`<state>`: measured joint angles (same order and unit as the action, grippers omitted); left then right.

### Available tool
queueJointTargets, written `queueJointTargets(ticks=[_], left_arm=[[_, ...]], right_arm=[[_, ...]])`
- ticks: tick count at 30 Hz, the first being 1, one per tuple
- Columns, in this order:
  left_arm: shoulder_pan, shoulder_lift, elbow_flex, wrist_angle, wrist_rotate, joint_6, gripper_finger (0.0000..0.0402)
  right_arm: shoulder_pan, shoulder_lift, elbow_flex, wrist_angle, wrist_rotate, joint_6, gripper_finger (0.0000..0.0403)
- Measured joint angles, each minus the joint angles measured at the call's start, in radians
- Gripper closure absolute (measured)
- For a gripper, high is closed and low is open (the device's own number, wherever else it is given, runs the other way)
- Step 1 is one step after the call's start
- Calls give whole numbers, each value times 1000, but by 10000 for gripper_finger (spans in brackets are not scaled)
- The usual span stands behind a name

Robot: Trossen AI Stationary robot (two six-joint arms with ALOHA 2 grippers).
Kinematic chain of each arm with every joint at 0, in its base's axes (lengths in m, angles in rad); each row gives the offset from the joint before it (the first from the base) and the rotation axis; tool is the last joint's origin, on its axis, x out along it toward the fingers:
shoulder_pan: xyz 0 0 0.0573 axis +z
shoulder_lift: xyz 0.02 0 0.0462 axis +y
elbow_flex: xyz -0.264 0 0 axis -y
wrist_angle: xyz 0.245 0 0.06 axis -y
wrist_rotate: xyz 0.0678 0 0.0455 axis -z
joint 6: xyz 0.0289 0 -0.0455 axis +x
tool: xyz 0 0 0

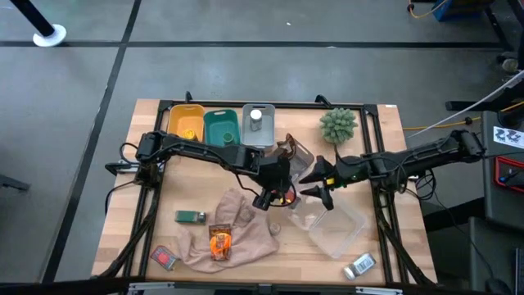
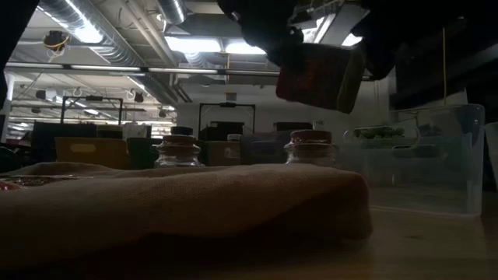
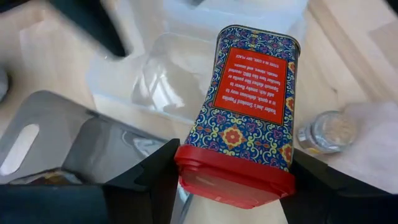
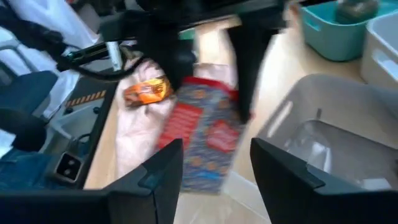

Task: Sort spices by type
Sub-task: Put the top red seasoning can into the left transparent bin

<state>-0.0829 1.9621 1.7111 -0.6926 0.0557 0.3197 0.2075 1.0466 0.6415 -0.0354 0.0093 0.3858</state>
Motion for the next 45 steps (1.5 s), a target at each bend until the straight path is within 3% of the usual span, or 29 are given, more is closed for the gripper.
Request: queueJointTargets(ticks=[17, 26, 45], left_arm=[[48, -7, -2, 73, -20, -80, 195], [47, -6, -4, 63, -21, -81, 195], [30, -6, -2, 81, -23, -93, 194]], right_arm=[[175, 50, 2, -16, 348, -80, 217], [175, 124, 3, -16, 344, -64, 217], [172, 127, 2, -97, 314, 77, 217]])
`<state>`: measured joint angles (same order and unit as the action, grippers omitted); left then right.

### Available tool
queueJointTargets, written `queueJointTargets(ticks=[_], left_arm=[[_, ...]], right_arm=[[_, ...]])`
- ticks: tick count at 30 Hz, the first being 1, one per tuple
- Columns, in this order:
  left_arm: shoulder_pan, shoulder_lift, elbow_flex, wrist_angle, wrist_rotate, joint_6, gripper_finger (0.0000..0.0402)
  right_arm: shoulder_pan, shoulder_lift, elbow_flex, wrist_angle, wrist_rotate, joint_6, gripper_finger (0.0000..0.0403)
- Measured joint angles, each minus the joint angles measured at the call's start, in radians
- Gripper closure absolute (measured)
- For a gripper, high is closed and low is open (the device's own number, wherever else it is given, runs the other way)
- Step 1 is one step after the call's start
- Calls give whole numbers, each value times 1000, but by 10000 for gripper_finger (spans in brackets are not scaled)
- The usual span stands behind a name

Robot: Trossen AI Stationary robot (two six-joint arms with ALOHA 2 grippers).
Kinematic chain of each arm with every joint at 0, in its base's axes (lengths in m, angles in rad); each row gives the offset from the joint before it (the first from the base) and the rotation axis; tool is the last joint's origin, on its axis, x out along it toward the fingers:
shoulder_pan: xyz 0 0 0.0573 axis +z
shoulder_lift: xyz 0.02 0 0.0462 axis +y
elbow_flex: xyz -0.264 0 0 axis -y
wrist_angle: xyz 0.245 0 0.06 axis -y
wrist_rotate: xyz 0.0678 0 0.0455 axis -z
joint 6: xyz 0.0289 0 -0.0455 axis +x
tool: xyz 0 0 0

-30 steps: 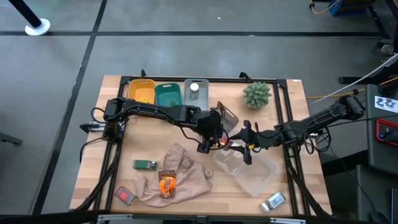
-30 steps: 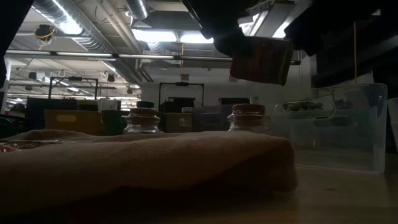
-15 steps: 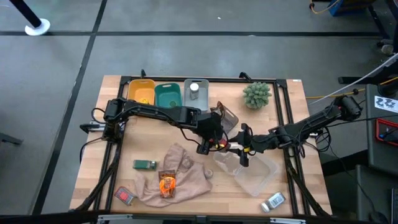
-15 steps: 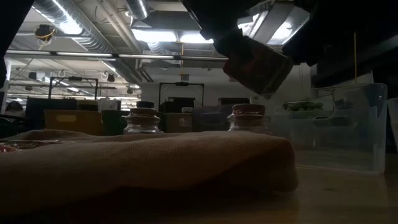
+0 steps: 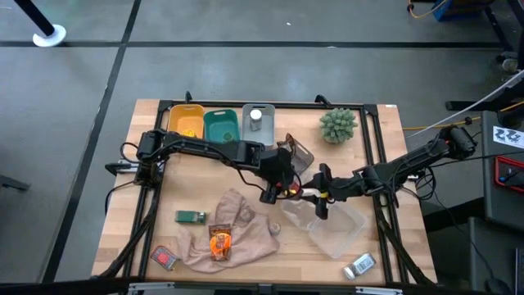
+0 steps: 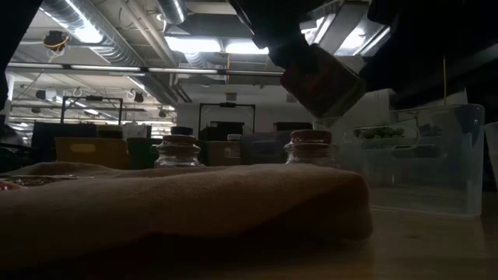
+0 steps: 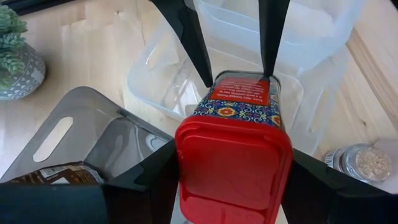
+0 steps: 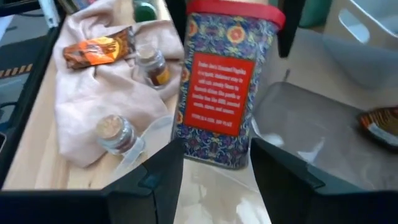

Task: Sort spices by type
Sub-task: Put the top red seasoning can into the left transparent bin

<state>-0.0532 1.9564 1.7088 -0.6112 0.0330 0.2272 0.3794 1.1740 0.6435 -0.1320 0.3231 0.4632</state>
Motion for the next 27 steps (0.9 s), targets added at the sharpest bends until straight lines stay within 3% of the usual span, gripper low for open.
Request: queueJointTargets(ticks=[6, 14, 27], left_arm=[[-6, 0, 0, 6, 0, 1, 194], [-31, -2, 4, 22, 12, 13, 194], [-104, 46, 5, 140, 13, 134, 194]], right_arm=[[0, 0, -1, 0, 13, 11, 217], [0, -65, 17, -38, -47, -26, 217], [0, -154, 57, -123, 9, -76, 217]])
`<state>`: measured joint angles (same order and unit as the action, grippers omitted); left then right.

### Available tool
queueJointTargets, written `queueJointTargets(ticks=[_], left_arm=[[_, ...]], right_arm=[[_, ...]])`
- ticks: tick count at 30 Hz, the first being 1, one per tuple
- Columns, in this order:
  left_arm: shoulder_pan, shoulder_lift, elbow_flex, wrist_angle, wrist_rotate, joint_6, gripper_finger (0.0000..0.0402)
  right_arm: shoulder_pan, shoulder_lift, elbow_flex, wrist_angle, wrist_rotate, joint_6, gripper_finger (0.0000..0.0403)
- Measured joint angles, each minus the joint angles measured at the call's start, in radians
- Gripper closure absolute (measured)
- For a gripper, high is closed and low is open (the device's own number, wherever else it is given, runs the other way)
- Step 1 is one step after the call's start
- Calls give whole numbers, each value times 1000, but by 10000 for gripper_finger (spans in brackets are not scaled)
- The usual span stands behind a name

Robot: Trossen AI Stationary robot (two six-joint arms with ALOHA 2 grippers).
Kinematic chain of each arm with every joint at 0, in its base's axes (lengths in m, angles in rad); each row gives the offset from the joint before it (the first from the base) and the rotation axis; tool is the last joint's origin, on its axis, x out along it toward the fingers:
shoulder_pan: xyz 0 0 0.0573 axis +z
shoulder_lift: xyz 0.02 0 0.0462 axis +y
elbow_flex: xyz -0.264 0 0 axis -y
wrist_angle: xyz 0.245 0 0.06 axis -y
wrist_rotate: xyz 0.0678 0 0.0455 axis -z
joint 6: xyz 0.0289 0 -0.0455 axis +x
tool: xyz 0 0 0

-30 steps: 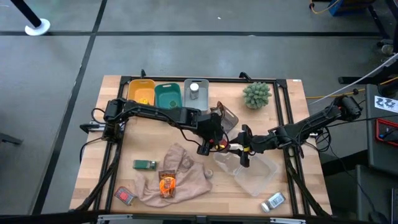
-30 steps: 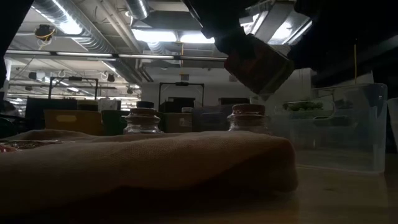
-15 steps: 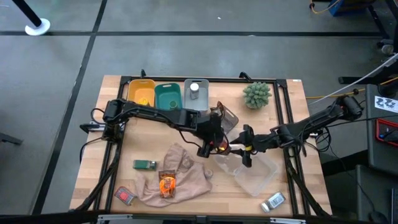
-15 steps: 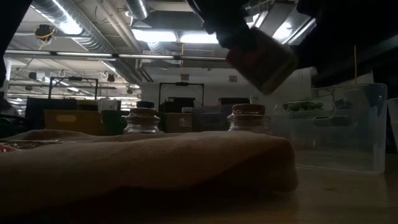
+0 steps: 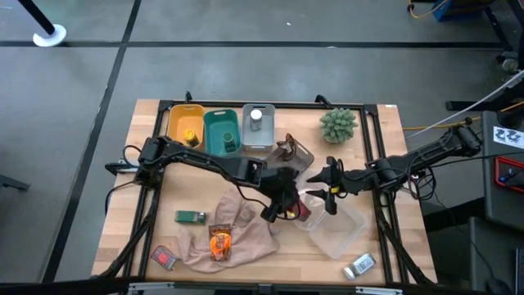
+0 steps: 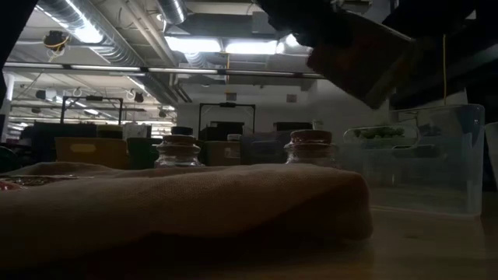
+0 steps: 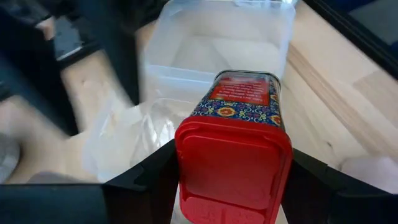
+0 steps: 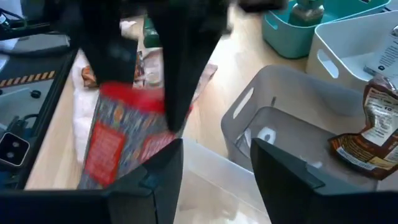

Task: Sort spices by type
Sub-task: Put the top red seasoning can into the left transparent bin

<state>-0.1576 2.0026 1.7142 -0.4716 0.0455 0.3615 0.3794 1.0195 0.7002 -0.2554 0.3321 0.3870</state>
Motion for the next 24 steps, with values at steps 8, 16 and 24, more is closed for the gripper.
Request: queueJointTargets(ticks=[8, 16, 24], left_arm=[[-6, 44, -2, 33, -57, 66, 194], [-5, 44, -3, -38, -59, 87, 194], [-4, 60, -3, -40, -60, 117, 194]], right_arm=[[0, 0, 1, -45, -48, 42, 217], [1, 59, 1, -80, -104, 112, 217], [1, 187, 1, -30, -186, 140, 217]])
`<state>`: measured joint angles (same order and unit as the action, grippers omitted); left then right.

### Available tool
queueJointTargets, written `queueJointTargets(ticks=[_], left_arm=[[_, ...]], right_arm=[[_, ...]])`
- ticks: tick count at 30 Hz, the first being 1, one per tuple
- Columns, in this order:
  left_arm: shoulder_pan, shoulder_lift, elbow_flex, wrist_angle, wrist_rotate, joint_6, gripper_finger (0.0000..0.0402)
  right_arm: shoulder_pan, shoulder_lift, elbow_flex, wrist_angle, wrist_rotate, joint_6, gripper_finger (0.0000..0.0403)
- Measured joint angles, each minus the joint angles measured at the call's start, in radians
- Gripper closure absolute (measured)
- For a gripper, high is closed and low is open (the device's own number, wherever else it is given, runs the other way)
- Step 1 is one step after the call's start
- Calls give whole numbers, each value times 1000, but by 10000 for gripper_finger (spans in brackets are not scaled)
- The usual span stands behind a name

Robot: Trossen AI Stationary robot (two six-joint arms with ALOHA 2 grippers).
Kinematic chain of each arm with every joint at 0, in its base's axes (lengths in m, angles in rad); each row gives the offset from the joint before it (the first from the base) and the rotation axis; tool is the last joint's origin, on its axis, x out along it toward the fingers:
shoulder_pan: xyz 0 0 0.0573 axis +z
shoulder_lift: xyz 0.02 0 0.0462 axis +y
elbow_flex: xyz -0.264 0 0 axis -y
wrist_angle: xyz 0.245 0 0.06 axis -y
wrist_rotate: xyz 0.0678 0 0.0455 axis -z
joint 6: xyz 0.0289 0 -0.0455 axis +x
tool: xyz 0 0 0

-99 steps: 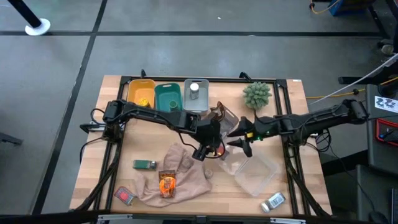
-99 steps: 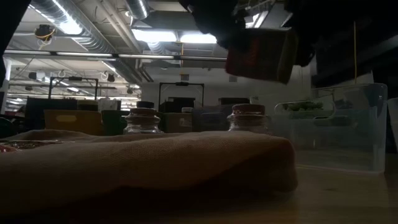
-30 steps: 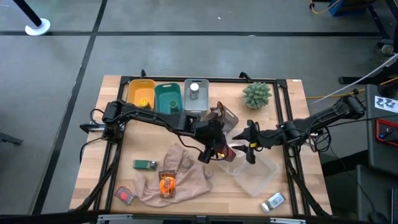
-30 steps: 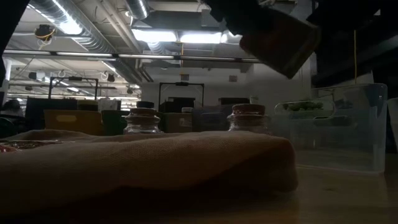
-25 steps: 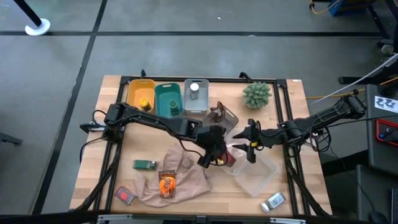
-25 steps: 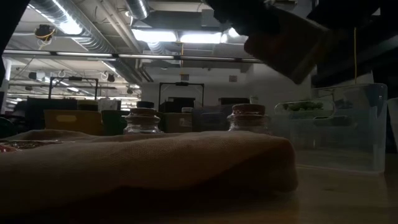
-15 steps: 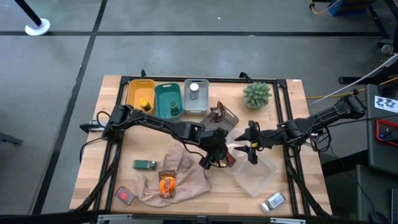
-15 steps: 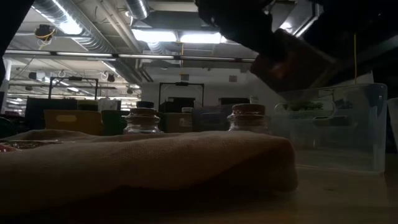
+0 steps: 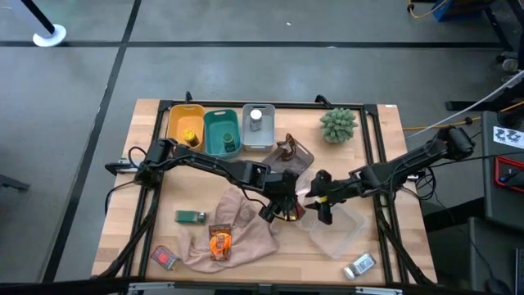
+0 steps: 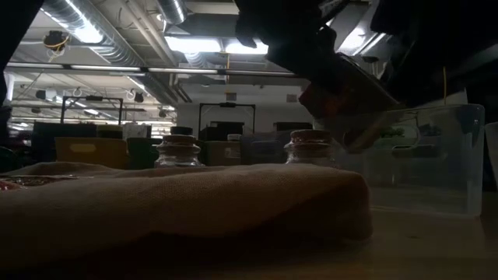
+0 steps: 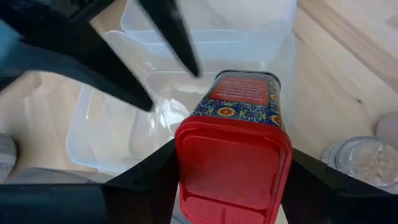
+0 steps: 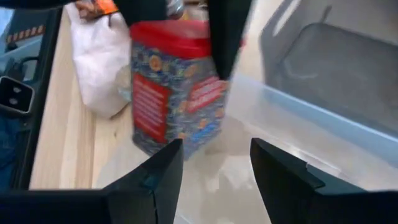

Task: Sort spices by type
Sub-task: Put the top red seasoning can into the left transparent bin, then put the right brown seasoning bottle into the right transparent bin

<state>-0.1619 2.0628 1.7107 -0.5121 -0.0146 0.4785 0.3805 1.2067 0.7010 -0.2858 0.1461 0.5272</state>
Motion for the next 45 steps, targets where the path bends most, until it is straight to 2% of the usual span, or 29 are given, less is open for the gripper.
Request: queueJointTargets(ticks=[11, 21, 26, 31, 45], left_arm=[[-1, 24, 0, -4, 0, 13, 194], [-17, 24, 0, -3, -37, 47, 193], [-30, 24, 0, 14, -66, -5, 165], [-44, 24, 0, 48, -75, 17, 142], [-48, -9, 0, 33, -76, 44, 147]], right_arm=[[0, 100, 0, 47, -27, 27, 217], [0, 101, 0, 42, -13, 30, 217], [0, 102, 0, 40, -7, 30, 217], [0, 101, 0, 46, -7, 30, 217], [0, 100, 0, 47, -8, 30, 217]])
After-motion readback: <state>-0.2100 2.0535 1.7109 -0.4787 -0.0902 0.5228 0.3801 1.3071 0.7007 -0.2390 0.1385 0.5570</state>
